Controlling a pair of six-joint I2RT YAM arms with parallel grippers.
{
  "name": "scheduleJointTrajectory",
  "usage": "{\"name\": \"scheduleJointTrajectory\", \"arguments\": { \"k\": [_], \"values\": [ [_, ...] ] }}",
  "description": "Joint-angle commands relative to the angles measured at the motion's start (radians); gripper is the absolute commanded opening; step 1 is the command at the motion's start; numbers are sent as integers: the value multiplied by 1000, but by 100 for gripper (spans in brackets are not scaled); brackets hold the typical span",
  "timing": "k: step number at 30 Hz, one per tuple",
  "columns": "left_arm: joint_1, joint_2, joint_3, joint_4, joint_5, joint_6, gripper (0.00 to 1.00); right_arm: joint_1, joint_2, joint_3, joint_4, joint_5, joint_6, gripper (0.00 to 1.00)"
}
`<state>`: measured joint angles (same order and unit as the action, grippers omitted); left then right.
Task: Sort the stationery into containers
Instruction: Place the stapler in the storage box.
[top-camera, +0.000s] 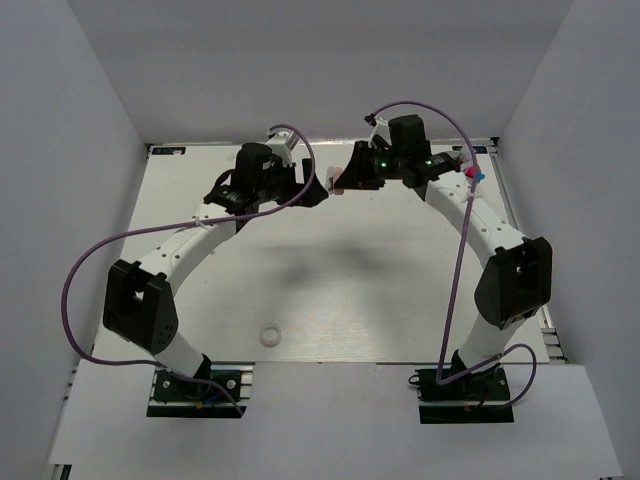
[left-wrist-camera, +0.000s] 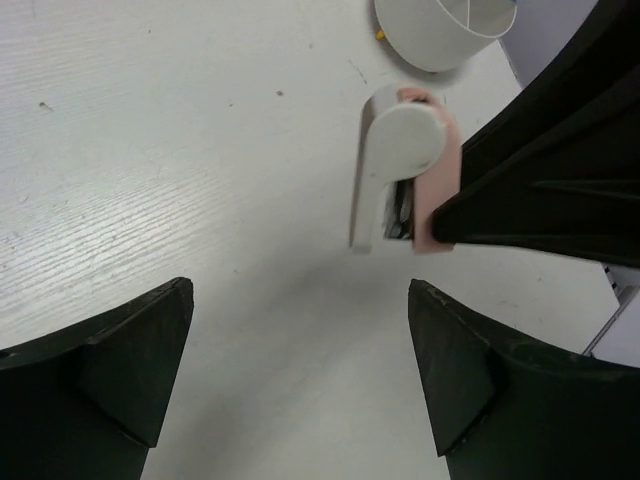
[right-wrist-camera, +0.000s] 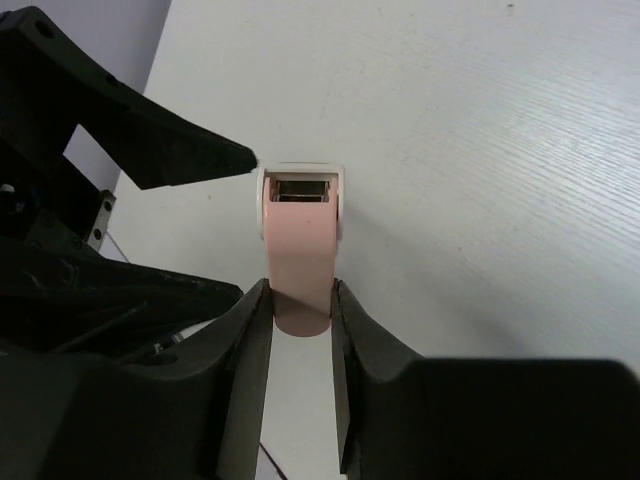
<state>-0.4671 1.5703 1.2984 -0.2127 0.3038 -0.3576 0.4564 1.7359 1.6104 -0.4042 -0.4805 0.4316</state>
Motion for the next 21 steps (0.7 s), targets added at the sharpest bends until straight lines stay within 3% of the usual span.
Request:
{"name": "scheduleJointTrajectory", "arguments": {
  "k": [1, 4, 8, 11, 17, 21],
  "values": [
    [13, -78, -5, -29, -9, 17, 98, -34, -94, -4, 12, 11, -89, 0],
    [22, -87, 6, -80, -72, 87, 98, -106, -136, 0, -74, 75, -215, 0],
    [62, -38, 93, -204, -124, 247, 98, -139, -148, 57, -224, 288, -576, 0],
    [82, 11, 136, -312, -149, 311, 98, -177, -101, 155, -350, 353, -724, 0],
    [91, -24, 52, -287, -75, 325, 98, -248, 68, 402, -564, 434, -895, 0],
    [111, 8, 71, -310, -46, 319, 98, -283, 242, 659, -676, 473, -924, 0]
  ]
}}
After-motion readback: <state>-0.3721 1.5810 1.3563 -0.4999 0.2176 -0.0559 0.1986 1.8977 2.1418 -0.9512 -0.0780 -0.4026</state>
